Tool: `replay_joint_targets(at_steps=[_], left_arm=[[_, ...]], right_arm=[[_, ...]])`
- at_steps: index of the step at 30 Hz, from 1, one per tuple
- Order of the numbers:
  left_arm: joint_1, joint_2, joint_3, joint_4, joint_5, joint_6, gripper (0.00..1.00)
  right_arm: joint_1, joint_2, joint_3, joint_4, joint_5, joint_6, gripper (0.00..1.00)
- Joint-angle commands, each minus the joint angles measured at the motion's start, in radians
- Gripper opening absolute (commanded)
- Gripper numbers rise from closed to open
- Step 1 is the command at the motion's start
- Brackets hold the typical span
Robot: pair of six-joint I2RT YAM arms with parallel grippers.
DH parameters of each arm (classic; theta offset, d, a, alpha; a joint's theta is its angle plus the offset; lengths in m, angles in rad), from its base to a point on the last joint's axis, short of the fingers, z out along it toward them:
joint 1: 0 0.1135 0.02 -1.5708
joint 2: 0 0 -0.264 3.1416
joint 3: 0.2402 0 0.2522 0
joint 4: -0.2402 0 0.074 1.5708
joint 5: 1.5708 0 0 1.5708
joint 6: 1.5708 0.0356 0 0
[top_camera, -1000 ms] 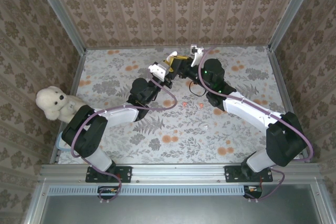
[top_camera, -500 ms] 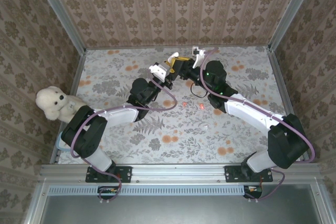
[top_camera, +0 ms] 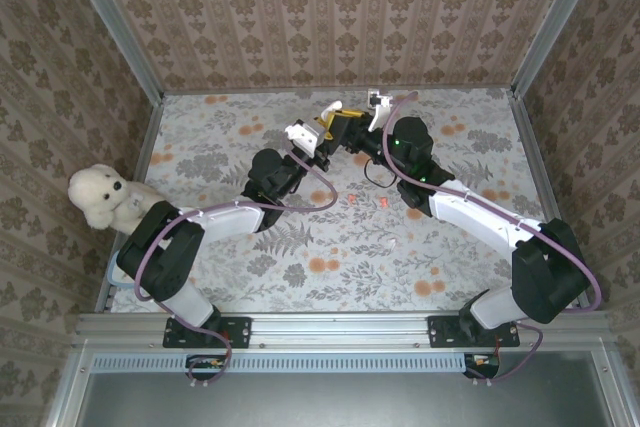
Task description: Insert the wireless bluetooth earbuds into the charging case
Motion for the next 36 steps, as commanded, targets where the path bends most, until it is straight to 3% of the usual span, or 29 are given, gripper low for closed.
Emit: replay_joint_targets(at_steps=[1,16,23,29,36], left_arm=[[-0.032,-0.069,0.014,0.132,0.086,-0.001,0.00],[-0.035,-0.078,0.008,0.130,0.090,-0.002,0.00],[-0.035,-0.075,-0.020,0.127,0.076,0.011,0.00],[-0.033,-0.095,-0.075,0.141,0.054,0.035,0.00],[-0.022,-0.155,-0.148,0.139,0.034,0.067,0.00]], right_arm=[[-0.013,0.006,-0.028,-0.062,0.022,-0.013,0.37],[-0.023,0.002,-0.016,-0.094,0.056,-0.004,0.40],[-0.049,-0.095,-0.005,-0.169,0.057,0.034,0.61],[-0.086,-0.273,0.004,-0.501,0.157,0.064,0.74],[-0.137,-0.394,-0.063,-1.036,0.321,0.171,0.74]])
